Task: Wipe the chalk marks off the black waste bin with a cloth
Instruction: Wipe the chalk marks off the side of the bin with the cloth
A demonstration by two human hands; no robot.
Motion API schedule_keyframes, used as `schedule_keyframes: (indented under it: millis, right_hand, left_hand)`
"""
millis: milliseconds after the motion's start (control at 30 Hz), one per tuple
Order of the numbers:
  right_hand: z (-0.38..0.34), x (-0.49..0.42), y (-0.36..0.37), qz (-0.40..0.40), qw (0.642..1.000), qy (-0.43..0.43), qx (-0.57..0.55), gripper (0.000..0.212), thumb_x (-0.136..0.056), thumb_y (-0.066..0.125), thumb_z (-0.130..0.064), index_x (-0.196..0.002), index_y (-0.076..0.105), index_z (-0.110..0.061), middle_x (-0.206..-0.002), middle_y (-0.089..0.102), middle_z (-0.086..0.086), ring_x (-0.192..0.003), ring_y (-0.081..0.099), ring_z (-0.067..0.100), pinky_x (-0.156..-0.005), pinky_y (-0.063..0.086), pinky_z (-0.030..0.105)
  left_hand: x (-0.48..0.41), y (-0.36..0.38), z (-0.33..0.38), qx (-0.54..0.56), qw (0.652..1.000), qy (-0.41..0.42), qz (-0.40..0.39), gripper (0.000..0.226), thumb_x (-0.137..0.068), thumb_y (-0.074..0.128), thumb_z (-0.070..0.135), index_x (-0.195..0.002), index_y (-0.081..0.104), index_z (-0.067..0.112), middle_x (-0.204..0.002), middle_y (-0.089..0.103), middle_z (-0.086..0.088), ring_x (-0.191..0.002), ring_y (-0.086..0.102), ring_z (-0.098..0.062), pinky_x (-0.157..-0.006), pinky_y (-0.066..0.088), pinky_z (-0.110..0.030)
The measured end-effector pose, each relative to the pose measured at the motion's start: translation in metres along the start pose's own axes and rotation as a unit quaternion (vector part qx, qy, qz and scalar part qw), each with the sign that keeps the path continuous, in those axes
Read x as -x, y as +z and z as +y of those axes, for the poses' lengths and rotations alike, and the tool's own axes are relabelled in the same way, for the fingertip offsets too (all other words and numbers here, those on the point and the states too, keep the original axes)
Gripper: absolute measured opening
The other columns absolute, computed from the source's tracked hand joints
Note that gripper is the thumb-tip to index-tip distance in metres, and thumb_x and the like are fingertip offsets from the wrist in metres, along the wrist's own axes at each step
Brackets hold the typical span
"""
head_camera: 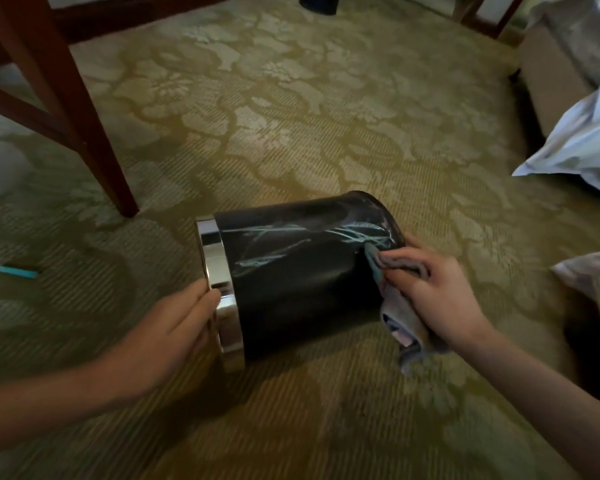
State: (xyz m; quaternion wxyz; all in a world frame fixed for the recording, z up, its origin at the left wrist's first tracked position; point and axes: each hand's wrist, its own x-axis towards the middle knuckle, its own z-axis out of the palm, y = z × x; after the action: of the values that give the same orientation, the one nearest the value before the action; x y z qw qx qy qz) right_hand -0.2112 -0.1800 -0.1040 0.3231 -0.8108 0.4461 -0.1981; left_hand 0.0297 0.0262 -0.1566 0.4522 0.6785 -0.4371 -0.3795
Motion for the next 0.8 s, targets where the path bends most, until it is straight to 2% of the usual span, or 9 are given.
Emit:
schedule_keyframes:
  millis: [67, 133, 233, 333, 400, 467, 600, 700, 800]
  right_hand:
    - [-0.012, 0.006, 0.005, 0.045, 0.982, -0.049, 0.175, 0.028, -0.083, 0.064, -0.022, -0.103, 0.07, -0.04, -0.15, 0.038, -0.007, -0.114, 0.055, 0.008, -0.086, 0.049, 0.031]
    - [-0.037, 0.014, 0.021, 0.058, 0.953, -0.13, 0.269, 0.031, -0.081, 0.063, -0.026, -0.108, 0.067, -0.041, -0.156, 0.028, -0.005, -0.091, 0.065, 0.013, -0.067, 0.05, 0.026]
    - [-0.085, 0.034, 0.063, -0.04, 0.939, -0.193, 0.281, 0.045, -0.072, 0.072, -0.029, -0.115, 0.061, -0.039, -0.159, 0.016, 0.0, -0.093, 0.065, 0.019, -0.064, 0.054, 0.035]
    - [-0.109, 0.044, 0.094, -0.112, 0.907, -0.265, 0.306, 0.047, -0.065, 0.08, -0.031, -0.109, 0.065, -0.025, -0.159, 0.013, 0.009, -0.097, 0.063, 0.02, -0.054, 0.043, 0.029]
    - [-0.105, 0.037, 0.086, -0.126, 0.904, -0.254, 0.32, 0.045, -0.071, 0.076, -0.03, -0.114, 0.062, -0.029, -0.16, 0.004, 0.005, -0.1, 0.06, 0.019, -0.055, 0.039, 0.028]
    - [-0.087, 0.022, 0.06, -0.071, 0.913, -0.211, 0.342, 0.046, -0.074, 0.071, -0.027, -0.117, 0.06, -0.038, -0.16, 0.008, 0.001, -0.096, 0.062, 0.018, -0.055, 0.036, 0.026]
    - [-0.065, 0.002, 0.026, 0.022, 0.899, -0.143, 0.414, 0.034, -0.085, 0.057, -0.028, -0.119, 0.062, -0.035, -0.158, 0.019, 0.002, -0.091, 0.062, 0.02, -0.052, 0.038, 0.028]
    - [-0.081, 0.019, 0.054, -0.005, 0.907, -0.171, 0.386, 0.04, -0.077, 0.066, -0.03, -0.117, 0.06, -0.03, -0.134, 0.041, 0.005, -0.089, 0.059, 0.021, -0.054, 0.042, 0.03]
    - [-0.099, 0.041, 0.085, -0.071, 0.897, -0.255, 0.355, 0.055, -0.062, 0.082, -0.035, -0.113, 0.063, -0.022, -0.11, 0.051, 0.007, -0.08, 0.057, 0.017, -0.051, 0.046, 0.029]
  left_hand:
    - [0.002, 0.004, -0.002, -0.001, 1.0, 0.003, -0.009, 0.042, -0.089, 0.036, 0.043, -0.078, 0.054, 0.007, -0.054, 0.056, 0.0, -0.043, 0.047, -0.003, -0.042, 0.038, -0.012]
    - [0.001, 0.006, -0.004, -0.006, 1.0, 0.001, -0.008, 0.039, -0.092, 0.034, 0.039, -0.078, 0.054, 0.009, -0.056, 0.058, 0.005, -0.045, 0.048, -0.001, -0.046, 0.039, -0.013]
    - [0.001, 0.008, -0.006, -0.018, 0.999, 0.026, 0.006, 0.04, -0.095, 0.033, 0.036, -0.087, 0.058, 0.005, -0.064, 0.061, 0.0, -0.053, 0.052, -0.004, -0.053, 0.042, -0.027]
    - [0.003, 0.009, -0.006, 0.005, 0.999, 0.046, -0.007, 0.047, -0.094, 0.033, 0.037, -0.106, 0.058, -0.002, -0.075, 0.064, -0.017, -0.061, 0.057, -0.021, -0.056, 0.046, -0.033]
    - [0.004, 0.009, -0.007, -0.008, 0.999, 0.05, -0.012, 0.042, -0.096, 0.034, 0.032, -0.1, 0.059, -0.001, -0.072, 0.065, -0.007, -0.061, 0.058, -0.016, -0.056, 0.047, -0.028]
    - [0.006, 0.009, -0.009, -0.041, 0.997, 0.06, -0.005, 0.032, -0.1, 0.035, 0.021, -0.081, 0.057, 0.008, -0.061, 0.059, 0.006, -0.051, 0.049, 0.0, -0.052, 0.039, -0.013]
    - [0.01, 0.013, -0.01, -0.07, 0.996, 0.062, 0.0, 0.037, -0.101, 0.036, 0.015, -0.067, 0.048, 0.023, -0.058, 0.059, 0.012, -0.048, 0.049, 0.002, -0.052, 0.037, -0.007]
    - [0.01, 0.014, -0.011, -0.048, 0.996, 0.07, 0.003, 0.033, -0.096, 0.034, 0.03, -0.067, 0.047, 0.022, -0.057, 0.057, 0.009, -0.047, 0.046, 0.003, -0.052, 0.035, -0.006]
    - [0.01, 0.014, -0.015, -0.05, 0.994, 0.092, -0.008, 0.031, -0.098, 0.034, 0.03, -0.07, 0.047, 0.029, -0.058, 0.056, 0.014, -0.048, 0.046, 0.004, -0.051, 0.034, -0.006]
